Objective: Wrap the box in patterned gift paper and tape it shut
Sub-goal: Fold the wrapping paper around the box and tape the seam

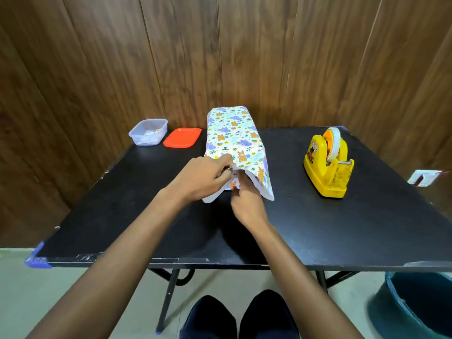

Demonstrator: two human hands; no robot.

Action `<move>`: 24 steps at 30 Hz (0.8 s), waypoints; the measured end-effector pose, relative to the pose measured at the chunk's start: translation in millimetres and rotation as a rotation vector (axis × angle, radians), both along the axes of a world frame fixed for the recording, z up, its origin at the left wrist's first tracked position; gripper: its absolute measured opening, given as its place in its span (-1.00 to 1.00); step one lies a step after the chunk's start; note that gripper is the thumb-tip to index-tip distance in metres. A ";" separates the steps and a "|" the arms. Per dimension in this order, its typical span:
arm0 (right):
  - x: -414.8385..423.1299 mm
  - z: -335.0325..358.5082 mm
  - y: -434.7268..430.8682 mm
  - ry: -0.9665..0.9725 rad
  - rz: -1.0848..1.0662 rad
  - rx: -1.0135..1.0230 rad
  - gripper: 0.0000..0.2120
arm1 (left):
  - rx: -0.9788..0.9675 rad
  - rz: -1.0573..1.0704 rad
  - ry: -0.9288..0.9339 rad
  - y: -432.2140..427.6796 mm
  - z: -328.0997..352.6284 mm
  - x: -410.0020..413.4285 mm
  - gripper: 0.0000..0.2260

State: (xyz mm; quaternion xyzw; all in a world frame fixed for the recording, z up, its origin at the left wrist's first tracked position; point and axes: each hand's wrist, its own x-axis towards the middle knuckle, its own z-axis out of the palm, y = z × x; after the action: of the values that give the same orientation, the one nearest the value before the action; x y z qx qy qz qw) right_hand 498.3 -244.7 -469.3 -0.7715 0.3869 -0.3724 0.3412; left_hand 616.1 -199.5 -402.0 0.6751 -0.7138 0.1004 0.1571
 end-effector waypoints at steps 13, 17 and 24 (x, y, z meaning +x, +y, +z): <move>-6.4 -11.0 -0.6 -0.177 -0.305 0.144 -0.59 | -0.131 -0.043 -0.342 -1.5 -23.4 -13.5 -0.58; -16.1 -19.3 0.1 -0.170 -0.348 0.280 -0.63 | -0.194 -0.076 -0.398 -3.7 -41.7 -11.3 -0.64; -31.7 -13.1 -7.2 -0.717 -0.330 0.554 -0.71 | -0.088 -0.021 -0.438 -10.9 -61.5 -21.9 -0.68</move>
State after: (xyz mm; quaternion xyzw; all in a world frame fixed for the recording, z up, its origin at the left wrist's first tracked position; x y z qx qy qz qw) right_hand 466.5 -252.0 -482.5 -0.4030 0.4469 -0.5469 0.5821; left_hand 594.1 -210.5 -463.5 0.6221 -0.7328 0.2742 0.0286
